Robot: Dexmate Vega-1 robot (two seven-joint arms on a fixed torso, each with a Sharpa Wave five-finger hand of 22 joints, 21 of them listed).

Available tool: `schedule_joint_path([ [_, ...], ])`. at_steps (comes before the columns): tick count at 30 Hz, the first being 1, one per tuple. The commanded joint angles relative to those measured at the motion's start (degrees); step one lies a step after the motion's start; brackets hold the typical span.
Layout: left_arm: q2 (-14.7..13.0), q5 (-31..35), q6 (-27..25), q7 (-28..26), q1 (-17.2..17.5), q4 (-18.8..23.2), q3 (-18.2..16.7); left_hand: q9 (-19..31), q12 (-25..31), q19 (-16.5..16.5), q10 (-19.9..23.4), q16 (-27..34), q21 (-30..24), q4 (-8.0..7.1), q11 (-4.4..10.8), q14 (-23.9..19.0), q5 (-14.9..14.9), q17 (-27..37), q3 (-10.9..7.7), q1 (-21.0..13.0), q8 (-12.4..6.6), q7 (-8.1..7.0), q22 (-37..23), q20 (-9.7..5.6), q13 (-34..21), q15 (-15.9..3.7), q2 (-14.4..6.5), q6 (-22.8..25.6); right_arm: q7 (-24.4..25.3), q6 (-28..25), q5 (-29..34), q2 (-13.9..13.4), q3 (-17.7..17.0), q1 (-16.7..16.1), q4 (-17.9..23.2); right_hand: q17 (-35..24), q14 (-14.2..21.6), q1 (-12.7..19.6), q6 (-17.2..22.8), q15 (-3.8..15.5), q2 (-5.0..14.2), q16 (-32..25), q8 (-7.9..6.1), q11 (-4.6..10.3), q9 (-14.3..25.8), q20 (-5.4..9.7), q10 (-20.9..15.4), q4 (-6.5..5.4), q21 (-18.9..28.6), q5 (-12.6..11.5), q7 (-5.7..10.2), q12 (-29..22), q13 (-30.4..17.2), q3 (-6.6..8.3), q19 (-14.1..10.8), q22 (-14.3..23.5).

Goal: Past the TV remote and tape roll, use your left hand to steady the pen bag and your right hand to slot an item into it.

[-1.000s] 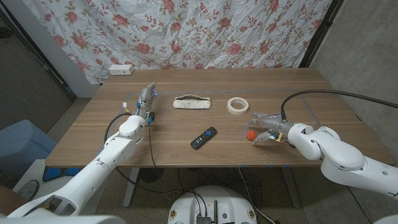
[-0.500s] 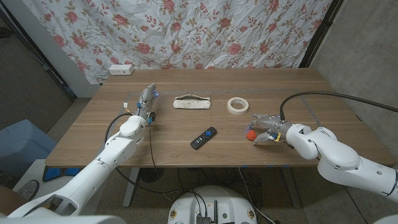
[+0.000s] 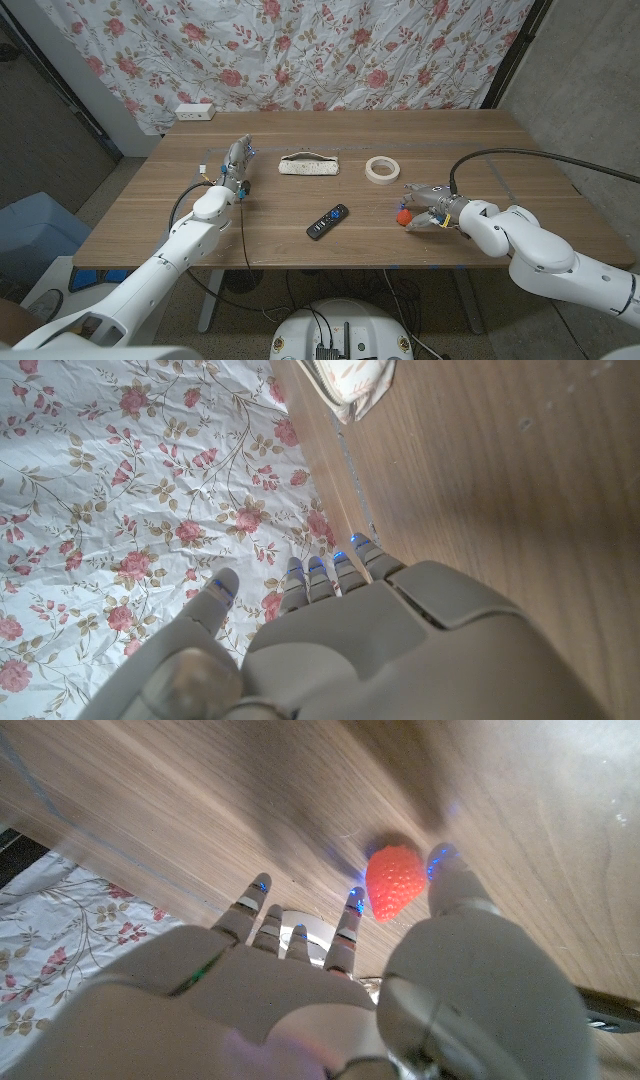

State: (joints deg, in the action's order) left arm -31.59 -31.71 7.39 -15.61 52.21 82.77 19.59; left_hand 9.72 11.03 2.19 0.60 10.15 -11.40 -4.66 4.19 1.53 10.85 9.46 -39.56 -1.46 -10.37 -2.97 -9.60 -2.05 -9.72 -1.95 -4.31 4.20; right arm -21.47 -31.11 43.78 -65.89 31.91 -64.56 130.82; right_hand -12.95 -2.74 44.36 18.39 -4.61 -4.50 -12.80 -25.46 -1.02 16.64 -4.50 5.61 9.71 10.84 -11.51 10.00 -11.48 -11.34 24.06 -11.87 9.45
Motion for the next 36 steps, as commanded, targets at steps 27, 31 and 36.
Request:
schedule_joint_path([
  [27, -0.9, 0.0, -0.7, -0.2, 1.2, 1.9, -0.2, 0.1, -0.2, 0.2, 0.4, -0.1, 0.4, 0.07, 0.16, -0.6, 0.3, 0.2, -0.81, 0.2, 0.05, 0.14, -0.1, -0.35, -0.2, -0.62, -4.2, 0.6, 11.2, 1.0, 0.0, 1.7, -0.5, -3.1, -2.5, -0.5, 4.8, 5.1, 14.4, 4.31, 1.27, -2.2, -9.57, 3.43, 2.4, 3.02, -7.9, 0.07, 0.7, 0.8, 2.2, -1.3, 0.1, 0.43, -5.1, 0.1],
  [31, -0.9, 0.0, -0.8, -0.2, 1.3, 1.9, -0.2, 0.1, -0.2, 0.3, 0.4, -0.1, 0.4, 0.07, 0.18, -0.6, 0.3, 0.2, -0.84, 0.2, 0.05, 0.13, -0.1, -0.26, -0.2, -0.58, -4.2, 0.6, 11.4, 1.3, -0.3, 1.7, -0.6, -3.0, -2.6, -0.5, 5.1, 5.4, 15.9, 4.6, 1.34, -2.3, -10.47, 3.44, 2.7, 3.19, -8.5, 0.03, 0.6, 0.8, 2.24, -1.4, 0.1, 0.4, -5.5, 0.1],
  [36, -1.0, -0.1, -1.2, -0.4, 1.3, 2.1, -0.2, 0.1, -0.2, 0.3, 0.3, -0.1, 0.4, 0.08, 0.18, -0.6, 0.3, 0.2, -0.86, 0.2, 0.06, 0.08, -0.1, -0.24, -0.2, -0.59, -4.2, 0.6, 11.4, 1.1, -0.8, 1.5, -1.1, -3.1, -2.2, -0.5, 5.3, 5.7, 17.5, 4.8, 1.45, -2.4, -11.44, 3.7, 2.9, 3.28, -9.3, -0.06, 0.6, 0.9, 2.24, -1.4, 0.1, 0.33, -5.9, 0.1],
])
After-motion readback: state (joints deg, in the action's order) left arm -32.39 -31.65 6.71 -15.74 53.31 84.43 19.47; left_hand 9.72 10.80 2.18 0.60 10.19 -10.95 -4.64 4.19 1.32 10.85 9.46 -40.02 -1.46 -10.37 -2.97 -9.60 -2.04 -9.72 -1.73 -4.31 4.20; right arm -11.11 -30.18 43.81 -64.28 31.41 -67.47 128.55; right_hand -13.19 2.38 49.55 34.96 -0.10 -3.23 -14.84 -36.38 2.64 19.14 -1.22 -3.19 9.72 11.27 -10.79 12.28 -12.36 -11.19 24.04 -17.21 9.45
